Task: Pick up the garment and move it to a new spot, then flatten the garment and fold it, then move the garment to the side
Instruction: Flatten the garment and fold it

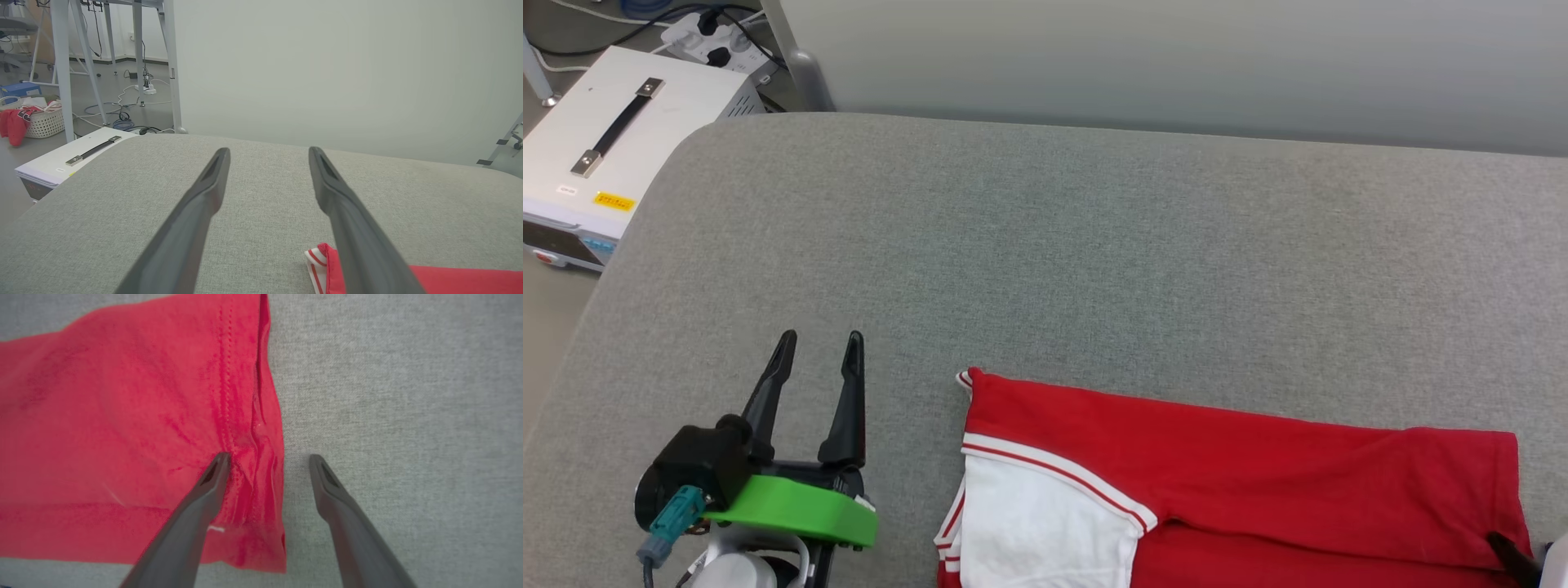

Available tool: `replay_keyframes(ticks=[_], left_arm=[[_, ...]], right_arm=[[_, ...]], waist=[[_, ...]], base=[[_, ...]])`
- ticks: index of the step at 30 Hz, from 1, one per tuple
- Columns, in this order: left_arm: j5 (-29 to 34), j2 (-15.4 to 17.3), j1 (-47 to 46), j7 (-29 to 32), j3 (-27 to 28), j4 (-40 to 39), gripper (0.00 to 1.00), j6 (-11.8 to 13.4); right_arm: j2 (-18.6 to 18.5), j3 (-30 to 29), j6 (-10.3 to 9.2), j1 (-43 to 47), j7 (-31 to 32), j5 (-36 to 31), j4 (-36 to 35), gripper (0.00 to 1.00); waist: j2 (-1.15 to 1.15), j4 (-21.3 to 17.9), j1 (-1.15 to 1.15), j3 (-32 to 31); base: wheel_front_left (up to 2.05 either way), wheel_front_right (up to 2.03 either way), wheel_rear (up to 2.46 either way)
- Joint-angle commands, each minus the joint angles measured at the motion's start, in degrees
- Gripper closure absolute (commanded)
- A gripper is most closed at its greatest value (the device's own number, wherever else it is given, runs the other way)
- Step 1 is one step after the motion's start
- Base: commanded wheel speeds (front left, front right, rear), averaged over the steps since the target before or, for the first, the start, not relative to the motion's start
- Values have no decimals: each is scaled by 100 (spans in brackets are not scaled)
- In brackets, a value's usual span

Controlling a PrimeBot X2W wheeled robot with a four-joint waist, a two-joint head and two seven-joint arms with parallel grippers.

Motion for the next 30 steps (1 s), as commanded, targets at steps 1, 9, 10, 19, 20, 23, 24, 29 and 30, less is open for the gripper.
replay_keyframes(ticks=[1,9,10,19,20,23,24,29,30], left_arm=[[155,-112,112,-32,76,34,0,-110],[611,-563,81,-33,433,225,0,-596],[655,-603,71,-33,476,243,0,-636],[930,-828,51,-33,721,345,0,-842],[943,-840,48,-33,724,359,0,-851],[972,-862,38,-33,714,396,0,-867],[979,-869,37,-33,713,408,0,-871],[987,-893,75,-33,725,453,0,-883],[985,-897,83,-33,726,461,0,-884]], right_arm=[[-1,-30,-4,-155,17,50,89,0],[42,113,-4,-285,134,485,613,0],[46,191,-4,-281,158,569,649,0],[246,850,-4,-361,288,1293,667,0],[265,877,-4,-377,287,1330,693,0],[254,938,-4,-413,257,1372,760,9],[214,970,-4,-416,227,1350,782,64],[6,948,-4,-459,-164,1285,859,100],[-34,930,-4,-470,-230,1274,869,100]], waist=[[0,39,0,61],[0,131,0,158],[0,139,0,163],[0,100,0,114],[0,93,0,106],[0,86,0,83],[0,85,0,72],[0,64,0,-9],[0,61,0,-22]], base=[[0,0,0],[0,0,0],[0,0,0],[0,0,0],[0,0,0],[0,0,0],[0,0,0],[0,0,0],[0,0,0]])
